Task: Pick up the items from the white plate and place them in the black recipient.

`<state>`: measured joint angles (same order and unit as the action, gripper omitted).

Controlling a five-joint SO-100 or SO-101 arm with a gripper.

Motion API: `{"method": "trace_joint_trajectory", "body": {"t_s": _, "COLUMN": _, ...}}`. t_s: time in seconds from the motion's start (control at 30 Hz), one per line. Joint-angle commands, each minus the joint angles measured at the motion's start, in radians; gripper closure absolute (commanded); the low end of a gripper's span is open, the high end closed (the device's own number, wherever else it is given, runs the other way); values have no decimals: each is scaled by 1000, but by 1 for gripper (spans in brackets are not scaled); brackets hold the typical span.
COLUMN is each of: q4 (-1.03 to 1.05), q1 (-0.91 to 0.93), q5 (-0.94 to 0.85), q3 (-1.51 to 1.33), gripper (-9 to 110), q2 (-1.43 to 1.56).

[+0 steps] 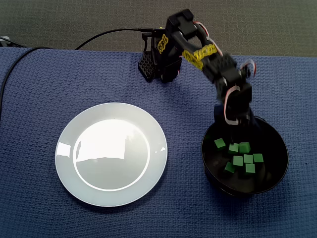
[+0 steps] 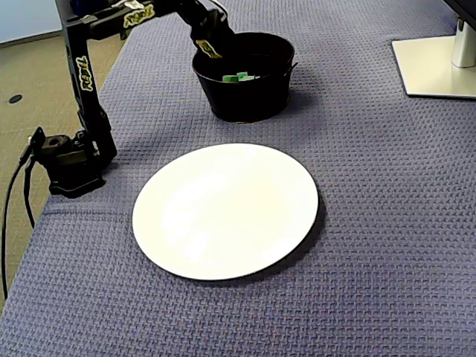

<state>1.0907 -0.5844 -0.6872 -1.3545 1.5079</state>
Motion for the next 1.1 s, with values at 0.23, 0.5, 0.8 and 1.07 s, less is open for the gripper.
{"method": "trace_joint_trajectory", "body": {"t_s": 0.23, "q4": 175, "q1": 368, "q5": -281, "q3": 199, "gripper": 73, "q2": 428}}
{"method": "trace_joint_trajectory", "body": {"t_s": 0.5, "q4": -241, "q1": 646, "q5": -592, "q3": -511, "gripper": 71, "q2": 759}}
{"method": "trace_joint_trajectory", "body": {"t_s": 0.8, "q4": -431, "q1": 575, "q5": -669, "q3": -1066, "gripper": 75, "q2": 1029}}
{"method": "trace_joint_trajectory", "body": {"t_s": 1.07, "q4": -356, "q1": 549, "q5": -710, "q3": -1402, "gripper": 75, "q2": 1272}}
